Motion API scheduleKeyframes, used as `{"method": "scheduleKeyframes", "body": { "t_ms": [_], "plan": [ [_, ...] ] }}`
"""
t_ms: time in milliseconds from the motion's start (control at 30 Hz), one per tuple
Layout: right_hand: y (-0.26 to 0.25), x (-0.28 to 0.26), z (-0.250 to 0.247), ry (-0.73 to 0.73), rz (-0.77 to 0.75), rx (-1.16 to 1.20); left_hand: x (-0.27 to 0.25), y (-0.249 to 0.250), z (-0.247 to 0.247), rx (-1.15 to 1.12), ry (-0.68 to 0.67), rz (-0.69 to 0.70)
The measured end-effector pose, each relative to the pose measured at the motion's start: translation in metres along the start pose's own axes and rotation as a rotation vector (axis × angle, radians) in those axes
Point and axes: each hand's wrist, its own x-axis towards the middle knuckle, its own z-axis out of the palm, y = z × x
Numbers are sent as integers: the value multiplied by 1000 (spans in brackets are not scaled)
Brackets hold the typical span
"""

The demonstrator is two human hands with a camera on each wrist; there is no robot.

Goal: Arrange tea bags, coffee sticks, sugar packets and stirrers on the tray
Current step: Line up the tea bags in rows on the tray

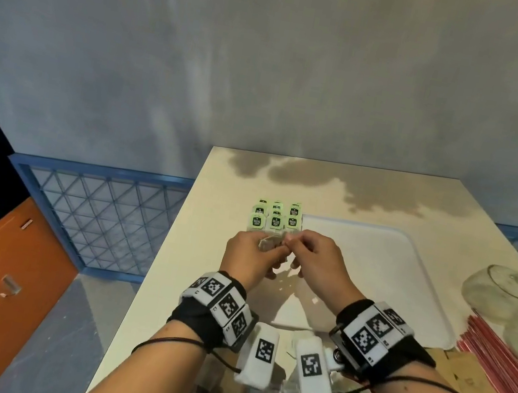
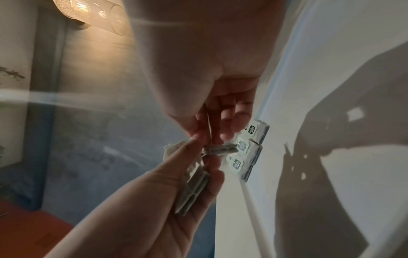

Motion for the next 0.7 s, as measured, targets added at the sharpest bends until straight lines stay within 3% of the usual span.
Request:
{"method": "scheduleKeyframes", "body": {
  "t_ms": [100, 267, 433, 533, 700],
  "plan": [
    [-5, -4, -6, -62, 18, 35, 2, 3, -2, -60, -16, -38],
    [9, 5, -15, 18, 82, 100, 8, 2, -4, -284, -48, -210],
    [17, 17, -15, -150, 167, 131, 20, -6, -8, -259, -103, -332],
    [31, 28, -17, -222, 269, 66, 31, -8, -14, -365, -88, -466],
    [42, 55, -23, -131, 266, -89, 46, -18, -21, -487, -93, -554]
  ]
}}
